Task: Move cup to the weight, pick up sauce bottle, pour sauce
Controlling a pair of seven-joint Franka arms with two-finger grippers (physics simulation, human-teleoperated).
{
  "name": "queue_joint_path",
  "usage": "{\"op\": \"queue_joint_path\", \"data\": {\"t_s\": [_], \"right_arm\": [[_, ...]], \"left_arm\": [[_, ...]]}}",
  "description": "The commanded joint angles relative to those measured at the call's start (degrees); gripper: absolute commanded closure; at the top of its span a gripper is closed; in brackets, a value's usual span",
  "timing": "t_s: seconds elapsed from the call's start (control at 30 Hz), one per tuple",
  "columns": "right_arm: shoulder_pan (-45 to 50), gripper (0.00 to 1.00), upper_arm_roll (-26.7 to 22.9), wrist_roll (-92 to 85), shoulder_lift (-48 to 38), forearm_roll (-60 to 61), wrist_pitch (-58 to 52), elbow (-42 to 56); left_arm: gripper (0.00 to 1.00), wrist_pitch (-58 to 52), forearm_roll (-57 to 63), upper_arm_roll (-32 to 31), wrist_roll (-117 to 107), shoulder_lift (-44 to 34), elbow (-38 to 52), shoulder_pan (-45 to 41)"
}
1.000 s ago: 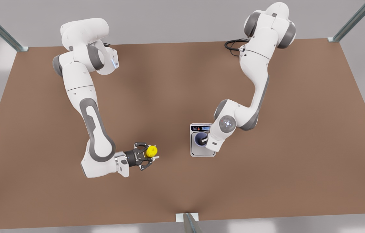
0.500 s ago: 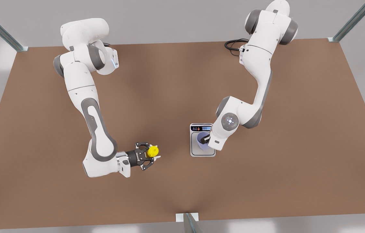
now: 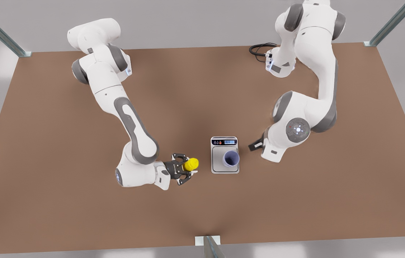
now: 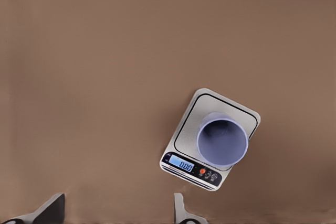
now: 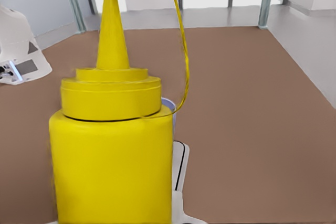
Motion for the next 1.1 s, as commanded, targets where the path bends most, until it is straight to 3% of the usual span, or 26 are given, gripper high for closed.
{"op": "queue_joint_path", "data": {"t_s": [0.0,0.03,0.1,0.13,0.63,1.07], "right_arm": [[0.4,0.55,-0.1,1.4,0.0,-1.1,-0.3,0.1],[1.5,0.55,-0.1,4.4,-0.1,-3.2,0.8,0.3],[4.1,0.55,-0.1,12.6,-0.1,-10.0,2.8,2.6],[5.2,0.55,-0.1,15.9,0.0,-12.6,3.1,4.1],[10.5,0.56,0.2,30.6,-2.6,-35.0,-0.8,4.2],[10.1,0.55,0.2,34.8,-1.4,-35.5,-0.9,7.0]], "left_arm": [[0.0,-4.8,1.0,-0.1,7.0,0.0,3.7,2.3],[0.0,-7.4,2.8,0.4,21.4,-4.8,4.3,5.2],[0.0,-1.5,8.6,0.5,24.5,-20.7,-12.2,6.7],[0.0,0.1,8.7,0.5,24.5,-22.4,-15.2,6.7],[0.0,3.6,8.8,0.5,24.5,-20.5,-16.5,6.9],[0.0,3.6,8.6,0.5,24.5,-16.9,-16.3,6.4]]}}
